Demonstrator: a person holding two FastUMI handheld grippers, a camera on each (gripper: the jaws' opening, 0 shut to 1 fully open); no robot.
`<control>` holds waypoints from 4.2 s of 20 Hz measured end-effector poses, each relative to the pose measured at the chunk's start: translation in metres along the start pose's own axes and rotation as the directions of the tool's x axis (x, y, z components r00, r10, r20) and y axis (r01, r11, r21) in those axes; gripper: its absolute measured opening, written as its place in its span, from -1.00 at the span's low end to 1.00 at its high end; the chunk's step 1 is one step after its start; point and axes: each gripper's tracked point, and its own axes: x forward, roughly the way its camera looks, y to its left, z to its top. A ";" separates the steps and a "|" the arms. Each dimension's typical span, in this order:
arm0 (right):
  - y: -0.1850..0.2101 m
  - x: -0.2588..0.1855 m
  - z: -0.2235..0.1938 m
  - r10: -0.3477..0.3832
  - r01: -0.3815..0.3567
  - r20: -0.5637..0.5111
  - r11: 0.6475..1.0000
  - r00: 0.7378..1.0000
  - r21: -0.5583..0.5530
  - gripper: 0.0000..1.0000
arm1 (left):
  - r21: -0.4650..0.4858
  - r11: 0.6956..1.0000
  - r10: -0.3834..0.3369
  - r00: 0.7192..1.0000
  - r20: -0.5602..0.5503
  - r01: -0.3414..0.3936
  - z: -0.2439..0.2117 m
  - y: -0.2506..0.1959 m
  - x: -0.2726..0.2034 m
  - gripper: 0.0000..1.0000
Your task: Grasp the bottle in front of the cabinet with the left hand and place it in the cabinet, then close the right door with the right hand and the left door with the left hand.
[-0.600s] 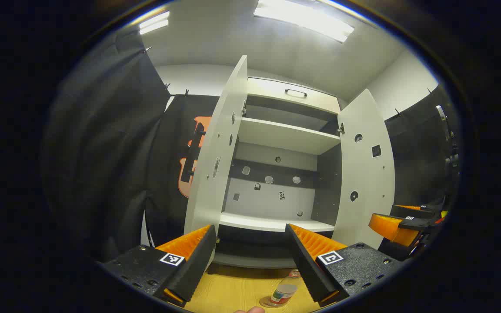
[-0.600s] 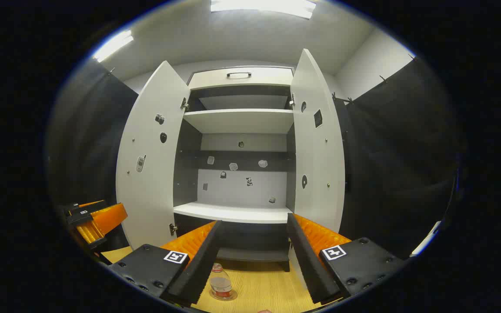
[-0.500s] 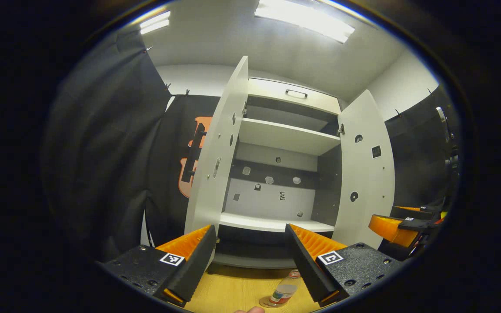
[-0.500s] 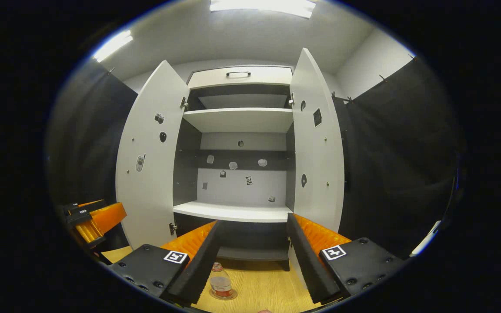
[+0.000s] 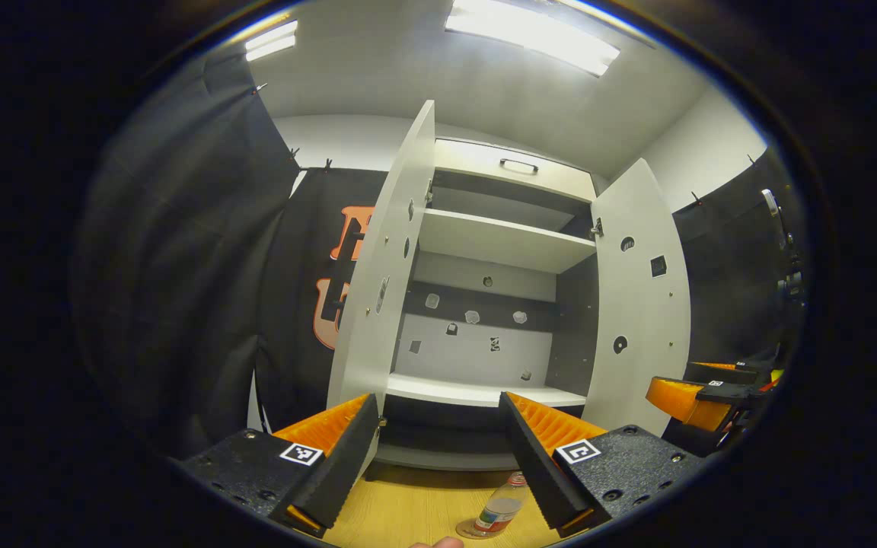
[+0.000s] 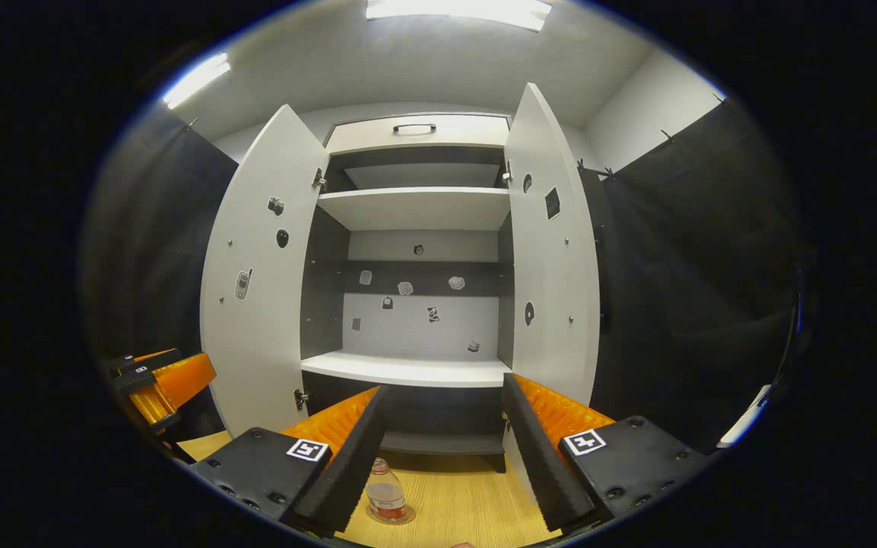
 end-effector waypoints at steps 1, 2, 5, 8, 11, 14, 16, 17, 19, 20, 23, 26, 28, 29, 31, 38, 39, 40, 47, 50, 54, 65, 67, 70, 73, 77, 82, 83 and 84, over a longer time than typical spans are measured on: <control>0.000 0.000 0.000 0.000 0.000 -0.001 1.000 1.000 0.003 0.92 | -0.001 1.000 0.002 1.000 -0.003 -0.002 0.000 0.002 -0.001 0.91; 0.000 0.001 0.000 0.000 0.000 0.000 1.000 1.000 0.006 0.92 | 0.001 1.000 0.004 1.000 -0.004 -0.004 0.000 0.002 0.000 0.92; 0.000 0.001 0.000 -0.001 0.001 -0.002 1.000 1.000 0.007 0.92 | 0.004 1.000 0.010 1.000 -0.004 -0.010 0.001 0.004 0.000 0.92; 0.001 -0.001 0.002 -0.003 0.003 0.000 1.000 1.000 0.007 0.92 | 0.008 1.000 0.011 1.000 0.004 -0.011 0.003 0.005 -0.002 0.92; 0.001 -0.004 0.002 -0.005 0.005 0.002 1.000 1.000 0.008 0.92 | 0.005 1.000 -0.003 1.000 0.014 0.003 0.006 -0.001 0.003 0.92; -0.003 -0.007 0.003 -0.014 0.014 0.000 1.000 1.000 0.003 0.92 | -0.023 0.998 -0.062 0.998 0.013 0.062 -0.001 -0.021 0.023 0.92; -0.008 -0.010 0.004 -0.027 0.027 -0.006 1.000 1.000 0.000 0.92 | -0.050 0.992 -0.116 0.993 0.005 0.116 -0.015 -0.041 0.041 0.89; -0.010 -0.011 0.004 -0.034 0.034 -0.010 0.999 0.999 -0.004 0.92 | -0.054 0.989 -0.141 0.990 -0.004 0.140 -0.026 -0.052 0.051 0.89; -0.019 -0.015 0.004 -0.056 0.056 -0.022 0.998 0.998 -0.013 0.92 | -0.047 0.983 -0.180 0.983 -0.040 0.178 -0.059 -0.073 0.066 0.94; -0.023 -0.018 0.004 -0.069 0.068 -0.027 0.998 0.997 -0.017 0.92 | -0.048 0.980 -0.195 0.979 -0.063 0.192 -0.079 -0.083 0.073 0.92; -0.036 -0.024 0.006 -0.107 0.105 -0.046 0.994 0.993 -0.035 0.92 | -0.053 0.979 -0.203 0.971 -0.123 0.198 -0.143 -0.102 0.088 0.92; -0.043 -0.030 0.006 -0.131 0.127 -0.069 0.991 0.989 -0.051 0.92 | -0.056 0.980 -0.198 0.965 -0.171 0.191 -0.207 -0.110 0.094 0.92; -0.049 -0.033 0.006 -0.152 0.148 -0.086 0.988 0.985 -0.055 0.92 | -0.028 0.980 -0.197 0.961 -0.193 0.196 -0.247 -0.114 0.094 0.93; -0.051 -0.033 0.007 -0.162 0.158 -0.088 0.986 0.983 -0.055 0.92 | -0.011 0.979 -0.203 0.955 -0.215 0.205 -0.268 -0.117 0.093 0.92; -0.050 -0.034 0.007 -0.171 0.165 -0.097 0.984 0.981 -0.062 0.92 | 0.020 0.974 -0.214 0.941 -0.262 0.227 -0.306 -0.125 0.086 0.93; -0.052 -0.035 -0.002 -0.189 0.182 -0.141 0.981 0.972 -0.064 0.92 | 0.040 0.977 -0.184 0.925 -0.332 0.208 -0.365 -0.128 0.049 0.92; -0.054 -0.036 -0.004 -0.183 0.176 -0.145 0.982 0.972 -0.062 0.92 | 0.038 0.978 -0.179 0.926 -0.331 0.203 -0.367 -0.127 0.047 0.92; -0.054 -0.035 -0.006 -0.170 0.163 -0.148 0.985 0.974 -0.061 0.92 | 0.049 0.982 -0.158 0.930 -0.331 0.184 -0.368 -0.122 0.047 0.89; -0.073 -0.022 -0.012 0.013 -0.018 -0.122 0.999 0.992 -0.034 0.92 | 0.058 0.995 -0.060 0.932 -0.358 0.086 -0.309 -0.112 0.040 0.43; -0.084 -0.019 -0.019 0.106 -0.111 -0.115 0.993 0.988 -0.033 0.92 | 0.018 1.000 -0.013 0.942 -0.337 0.020 -0.243 -0.117 0.036 0.42; -0.098 -0.015 -0.028 0.217 -0.218 -0.102 0.976 0.971 0.004 0.92 | 0.016 0.999 0.051 0.957 -0.286 -0.049 -0.137 -0.123 0.046 0.43; -0.188 -0.016 -0.079 -0.022 0.030 -0.166 0.999 0.986 0.040 0.92 | 0.034 0.990 -0.133 0.980 -0.147 0.139 0.036 -0.177 0.223 0.42; -0.205 -0.015 -0.083 -0.113 0.121 -0.175 0.992 0.978 0.038 0.92 | 0.038 0.981 -0.183 0.972 -0.144 0.190 0.037 -0.192 0.268 0.45; -0.234 -0.023 -0.085 -0.242 0.251 -0.178 0.968 0.954 0.029 0.92 | 0.042 0.972 -0.223 0.962 -0.156 0.232 0.020 -0.207 0.335 0.42; -0.258 -0.034 -0.083 -0.357 0.362 -0.173 0.932 0.918 -0.004 0.92 | 0.073 0.971 -0.214 0.963 -0.162 0.228 -0.009 -0.210 0.389 0.41; -0.282 -0.055 -0.080 -0.496 0.494 -0.156 0.868 0.854 -0.055 0.93 | 0.016 0.974 -0.215 0.952 -0.217 0.224 -0.059 -0.203 0.436 0.42; -0.298 -0.074 -0.082 -0.609 0.607 -0.155 0.792 0.778 -0.063 0.93 | -0.015 0.975 -0.219 0.940 -0.262 0.223 -0.088 -0.196 0.450 0.44; -0.298 -0.076 -0.078 -0.619 0.618 -0.149 0.784 0.771 -0.059 0.93 | -0.009 0.975 -0.216 0.937 -0.276 0.222 -0.096 -0.194 0.453 0.45; -0.298 -0.076 -0.078 -0.625 0.624 -0.144 0.779 0.767 -0.055 0.92 | -0.002 0.976 -0.211 0.933 -0.293 0.220 -0.108 -0.192 0.454 0.45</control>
